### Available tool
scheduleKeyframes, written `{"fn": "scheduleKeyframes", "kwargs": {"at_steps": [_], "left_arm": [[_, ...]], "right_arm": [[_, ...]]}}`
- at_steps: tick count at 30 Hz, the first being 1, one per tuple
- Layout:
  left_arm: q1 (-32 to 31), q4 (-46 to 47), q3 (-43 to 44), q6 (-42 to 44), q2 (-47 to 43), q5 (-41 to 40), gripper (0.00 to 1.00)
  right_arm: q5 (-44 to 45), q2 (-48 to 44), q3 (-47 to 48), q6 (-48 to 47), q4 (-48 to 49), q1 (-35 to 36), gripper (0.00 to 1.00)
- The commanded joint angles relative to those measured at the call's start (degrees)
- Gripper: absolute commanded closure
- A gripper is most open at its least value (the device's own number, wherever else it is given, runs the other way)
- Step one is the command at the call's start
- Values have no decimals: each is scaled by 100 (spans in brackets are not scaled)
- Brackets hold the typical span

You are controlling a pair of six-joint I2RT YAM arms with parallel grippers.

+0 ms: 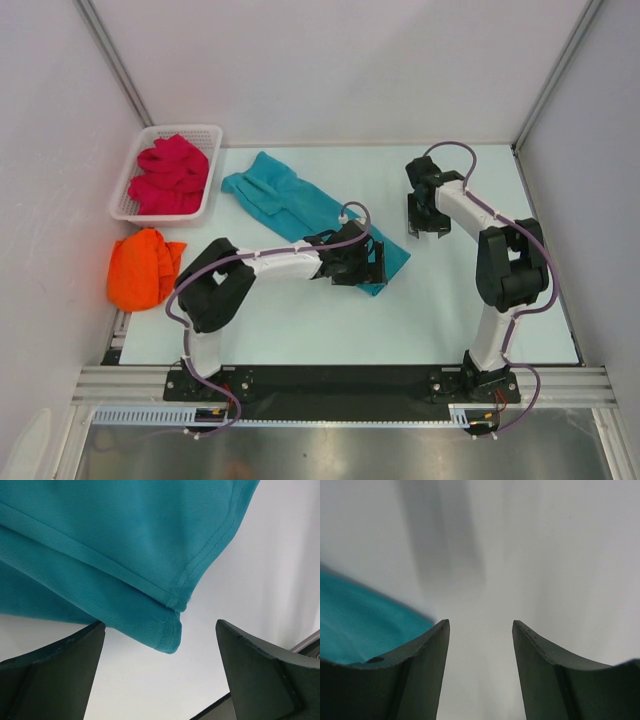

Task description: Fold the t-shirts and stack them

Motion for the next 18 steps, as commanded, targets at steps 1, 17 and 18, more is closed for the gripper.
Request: {"fn": "scheduleKeyframes", "kwargs": {"at_steps": [1, 17, 18], "left_arm": [[-50, 40, 219, -114, 52, -68, 4], [-235, 611, -90, -176, 552, 64, 60], [-235, 620, -98, -184, 579, 90, 66]], "right_arm": [[-43, -39, -52, -45, 128, 3, 42], [-104, -161, -60, -1, 75, 21, 43], [-96, -205, -69, -1, 75, 12, 43]]}}
